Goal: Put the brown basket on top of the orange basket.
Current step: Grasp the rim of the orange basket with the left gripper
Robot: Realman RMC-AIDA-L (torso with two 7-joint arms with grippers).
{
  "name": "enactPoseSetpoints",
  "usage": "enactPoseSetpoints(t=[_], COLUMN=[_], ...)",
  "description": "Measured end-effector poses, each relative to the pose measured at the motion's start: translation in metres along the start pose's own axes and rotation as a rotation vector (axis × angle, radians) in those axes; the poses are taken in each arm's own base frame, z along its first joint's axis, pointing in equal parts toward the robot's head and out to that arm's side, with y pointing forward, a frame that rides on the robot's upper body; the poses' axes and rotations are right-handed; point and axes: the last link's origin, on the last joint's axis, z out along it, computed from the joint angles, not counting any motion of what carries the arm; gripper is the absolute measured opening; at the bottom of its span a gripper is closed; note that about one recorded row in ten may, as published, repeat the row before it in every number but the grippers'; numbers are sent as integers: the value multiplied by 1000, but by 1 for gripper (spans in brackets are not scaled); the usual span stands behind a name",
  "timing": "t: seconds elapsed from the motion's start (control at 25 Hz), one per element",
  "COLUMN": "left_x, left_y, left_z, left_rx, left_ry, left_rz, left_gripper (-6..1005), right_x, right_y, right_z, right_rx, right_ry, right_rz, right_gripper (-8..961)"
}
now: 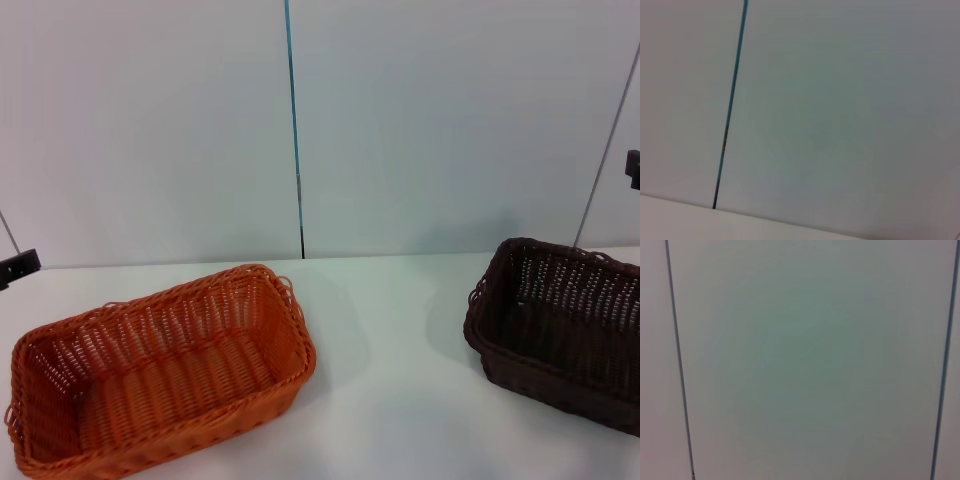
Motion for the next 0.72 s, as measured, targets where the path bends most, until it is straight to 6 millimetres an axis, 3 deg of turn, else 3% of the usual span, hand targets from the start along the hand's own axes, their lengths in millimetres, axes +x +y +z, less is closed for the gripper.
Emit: enactPoseSetpoints(t=[0.72], left_x=[-1], left_y=[-5], left_z=[-1], left_rx=[10], left_ry=[-4], left_rz=[-3], left_gripper=[876], right_x=[-1], right_y=[-4], right_z=[1], right_rx=[13], right_ry=[-4], right_rz=[-2], right_gripper=[929])
